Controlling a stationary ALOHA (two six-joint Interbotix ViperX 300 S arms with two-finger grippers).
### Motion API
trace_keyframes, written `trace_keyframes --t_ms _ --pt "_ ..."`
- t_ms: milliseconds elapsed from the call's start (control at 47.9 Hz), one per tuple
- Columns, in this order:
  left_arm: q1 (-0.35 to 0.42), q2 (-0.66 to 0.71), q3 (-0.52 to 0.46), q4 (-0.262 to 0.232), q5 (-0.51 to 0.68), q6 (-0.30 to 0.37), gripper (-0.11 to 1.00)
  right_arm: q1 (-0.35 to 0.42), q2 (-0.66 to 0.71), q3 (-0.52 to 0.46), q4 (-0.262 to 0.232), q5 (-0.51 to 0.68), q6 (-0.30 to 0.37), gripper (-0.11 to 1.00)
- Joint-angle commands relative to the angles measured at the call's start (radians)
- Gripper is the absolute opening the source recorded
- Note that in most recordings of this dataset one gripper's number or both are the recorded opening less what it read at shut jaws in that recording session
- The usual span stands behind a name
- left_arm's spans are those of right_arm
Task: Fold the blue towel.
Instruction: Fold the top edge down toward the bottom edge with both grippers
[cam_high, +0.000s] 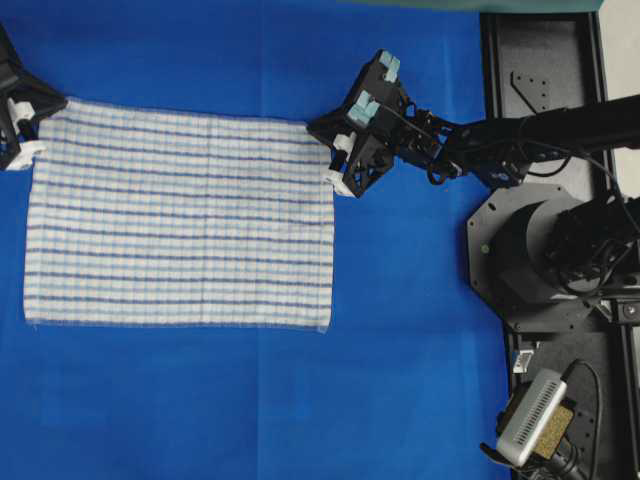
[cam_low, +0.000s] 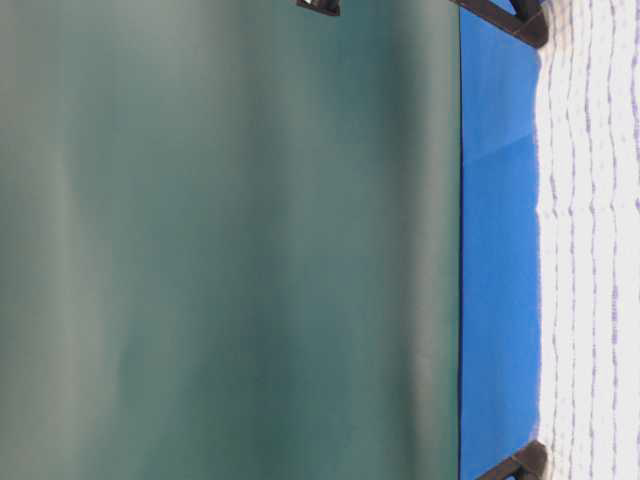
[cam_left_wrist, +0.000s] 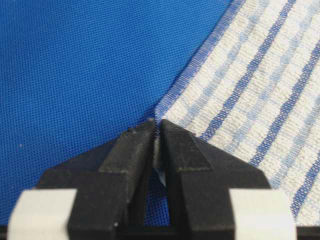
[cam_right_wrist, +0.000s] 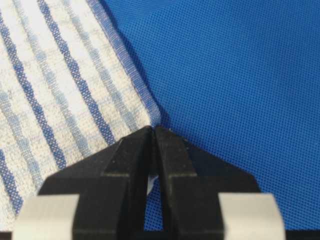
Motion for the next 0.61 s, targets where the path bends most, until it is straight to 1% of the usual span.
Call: trace_keyframes --t_ms 0,251,439,585 --pt "-0.006 -0.017 -0.002 -0.002 0.012 0.003 0.04 0.005 -0.023 -0.012 0.002 0.005 -0.003 0.15" --pt "-0.008 -0.120 -0.014 0.002 0.103 0.005 0.04 0.005 -0.133 -0.014 0.000 0.066 -0.011 0.15" --pt "-0.014 -0.147 -0.012 0.002 0.118 0.003 0.04 0.005 -0.149 -0.012 0.002 0.072 -0.009 0.15" --pt "-0.051 -0.161 -0.009 0.002 0.121 0.000 0.04 0.011 -0.161 -0.006 0.002 0.087 -0.002 0.15"
